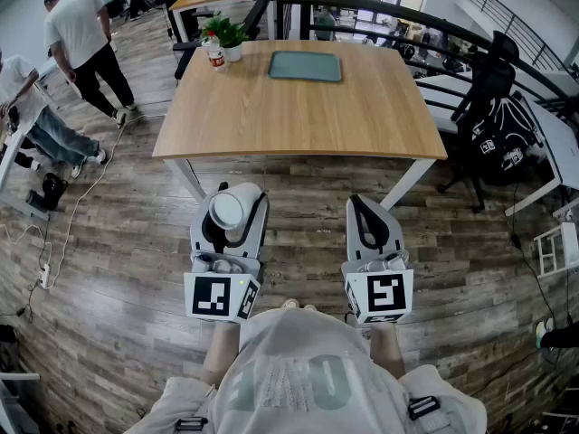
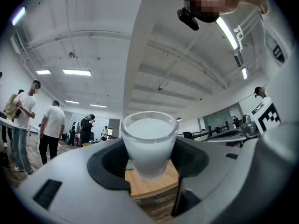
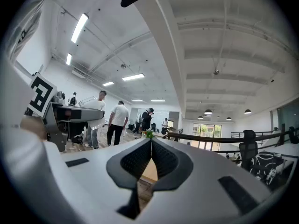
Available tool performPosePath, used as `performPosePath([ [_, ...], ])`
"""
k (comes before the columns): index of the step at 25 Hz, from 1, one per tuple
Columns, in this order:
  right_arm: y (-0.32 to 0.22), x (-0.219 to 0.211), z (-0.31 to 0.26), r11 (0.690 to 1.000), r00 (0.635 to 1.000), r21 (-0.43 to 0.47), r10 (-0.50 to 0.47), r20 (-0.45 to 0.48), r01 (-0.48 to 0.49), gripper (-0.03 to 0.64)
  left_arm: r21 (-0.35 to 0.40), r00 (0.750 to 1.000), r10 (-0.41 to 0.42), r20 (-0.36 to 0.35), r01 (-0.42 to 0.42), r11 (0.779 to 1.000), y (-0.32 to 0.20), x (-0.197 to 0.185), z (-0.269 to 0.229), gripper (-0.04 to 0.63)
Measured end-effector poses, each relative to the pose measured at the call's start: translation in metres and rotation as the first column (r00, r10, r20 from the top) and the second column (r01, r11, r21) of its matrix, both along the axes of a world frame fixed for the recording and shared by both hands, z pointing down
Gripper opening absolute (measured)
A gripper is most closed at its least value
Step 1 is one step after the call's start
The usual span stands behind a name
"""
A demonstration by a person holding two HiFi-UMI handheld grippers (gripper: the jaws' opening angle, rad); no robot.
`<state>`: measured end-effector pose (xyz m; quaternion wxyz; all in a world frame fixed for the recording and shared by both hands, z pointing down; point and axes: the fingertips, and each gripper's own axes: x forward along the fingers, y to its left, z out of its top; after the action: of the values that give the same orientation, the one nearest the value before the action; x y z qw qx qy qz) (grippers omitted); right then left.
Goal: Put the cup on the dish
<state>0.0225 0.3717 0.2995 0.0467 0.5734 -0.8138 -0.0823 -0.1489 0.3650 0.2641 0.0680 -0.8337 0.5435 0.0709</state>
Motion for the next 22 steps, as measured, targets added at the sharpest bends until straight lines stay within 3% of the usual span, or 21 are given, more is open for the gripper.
performPosePath([
  [14,0.004,0.013,0.008,1.000,1.000,-0.011,-0.017,-0.026,0.017,0.020,0.006,0.998,-0.057,0.002,0.057,0.998,0.011,0.005,-0.004,0.258],
  [18,0.014,0.026,0.018,0.998,0.999,0.019,-0.051,-0.003,0.051,0.021,0.019,0.997,-0.062,-0.042,0.062,0.998,0.017,0.007,-0.003,0.258],
  [22,0.020,0.044,0.038,0.998,0.998,-0.030,-0.054,0.023,0.054,0.021,0.017,0.995,-0.084,-0.054,0.085,0.996,0.016,0.010,-0.001,0.258],
])
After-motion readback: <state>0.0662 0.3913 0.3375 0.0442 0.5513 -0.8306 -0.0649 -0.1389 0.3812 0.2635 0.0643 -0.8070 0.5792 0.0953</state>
